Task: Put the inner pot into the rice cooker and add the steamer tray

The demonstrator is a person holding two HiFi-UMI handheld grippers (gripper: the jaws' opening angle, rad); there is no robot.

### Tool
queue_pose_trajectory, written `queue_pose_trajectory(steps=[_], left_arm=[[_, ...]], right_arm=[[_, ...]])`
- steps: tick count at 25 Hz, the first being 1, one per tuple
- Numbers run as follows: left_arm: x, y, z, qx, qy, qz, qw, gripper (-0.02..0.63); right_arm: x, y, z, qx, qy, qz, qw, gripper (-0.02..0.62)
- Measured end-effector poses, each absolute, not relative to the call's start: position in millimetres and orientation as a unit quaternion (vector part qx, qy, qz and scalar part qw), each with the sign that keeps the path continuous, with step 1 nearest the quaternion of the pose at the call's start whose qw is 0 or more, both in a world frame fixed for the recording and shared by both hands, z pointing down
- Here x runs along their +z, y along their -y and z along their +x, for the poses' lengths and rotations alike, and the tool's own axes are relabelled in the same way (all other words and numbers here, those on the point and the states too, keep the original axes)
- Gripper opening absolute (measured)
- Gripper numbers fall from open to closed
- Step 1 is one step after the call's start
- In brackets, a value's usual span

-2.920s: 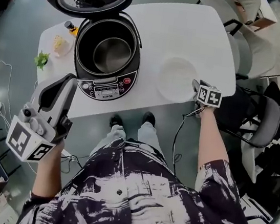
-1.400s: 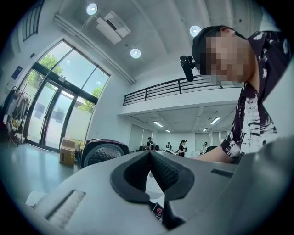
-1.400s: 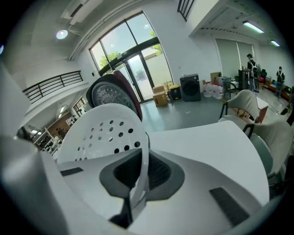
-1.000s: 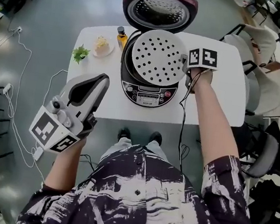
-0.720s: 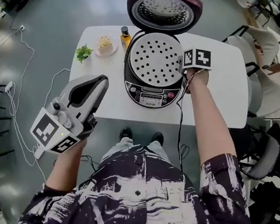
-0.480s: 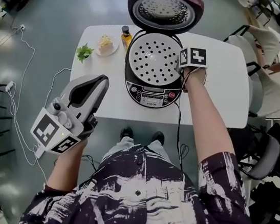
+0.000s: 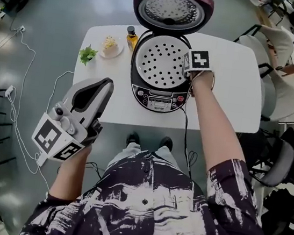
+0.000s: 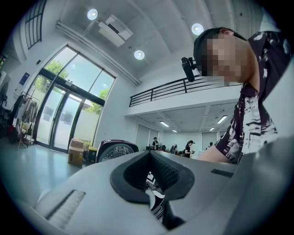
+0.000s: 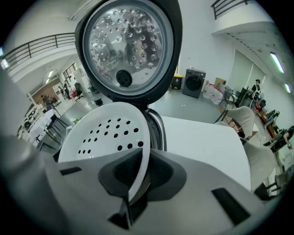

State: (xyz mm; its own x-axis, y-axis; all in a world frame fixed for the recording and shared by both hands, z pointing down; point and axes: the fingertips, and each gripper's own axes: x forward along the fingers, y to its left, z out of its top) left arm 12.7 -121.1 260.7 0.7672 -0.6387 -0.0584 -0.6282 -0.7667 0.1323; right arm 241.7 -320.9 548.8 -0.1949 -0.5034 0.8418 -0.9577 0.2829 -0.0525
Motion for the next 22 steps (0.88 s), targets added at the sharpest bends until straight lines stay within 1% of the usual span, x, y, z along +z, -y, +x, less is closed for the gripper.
queue_pose_trajectory(steps=[4,5,6,7,9,14,16,18,22], left_arm=[[261,122,13,-0.050,0.333,0.940,0.053,0.005],[262,122,13,-0.050,0.332,0.941,0.053,0.005],[262,122,13,-0.051,0.330,0.941,0.053,0.005],[262,122,14,-0.051,0.329,0.941,0.054,0.005],[261,122,16,-0.051,0.325,0.943,0.054,0.005],[260,123,23,-0.050,0.317,0.946,0.053,0.005],[261,123,27,-0.049,0.313,0.947,0.053,0.005],[260,123,32,-0.048,0.308,0.949,0.053,0.005],[258,120,41,-0.047,0.301,0.951,0.051,0.005]], right_arm=[[545,321,242,0.262,0.712,0.509,0.407,0.033],[544,321,241,0.253,0.716,0.504,0.412,0.047],[543,321,239,0.251,0.720,0.498,0.413,0.084],[541,320,237,0.252,0.725,0.493,0.410,0.104],[536,320,236,0.258,0.732,0.489,0.398,0.124],[503,323,244,0.258,0.753,0.498,0.344,0.123],[489,323,249,0.249,0.762,0.501,0.326,0.103],[486,322,257,0.237,0.760,0.508,0.329,0.090],[510,317,275,0.233,0.735,0.524,0.362,0.074]])
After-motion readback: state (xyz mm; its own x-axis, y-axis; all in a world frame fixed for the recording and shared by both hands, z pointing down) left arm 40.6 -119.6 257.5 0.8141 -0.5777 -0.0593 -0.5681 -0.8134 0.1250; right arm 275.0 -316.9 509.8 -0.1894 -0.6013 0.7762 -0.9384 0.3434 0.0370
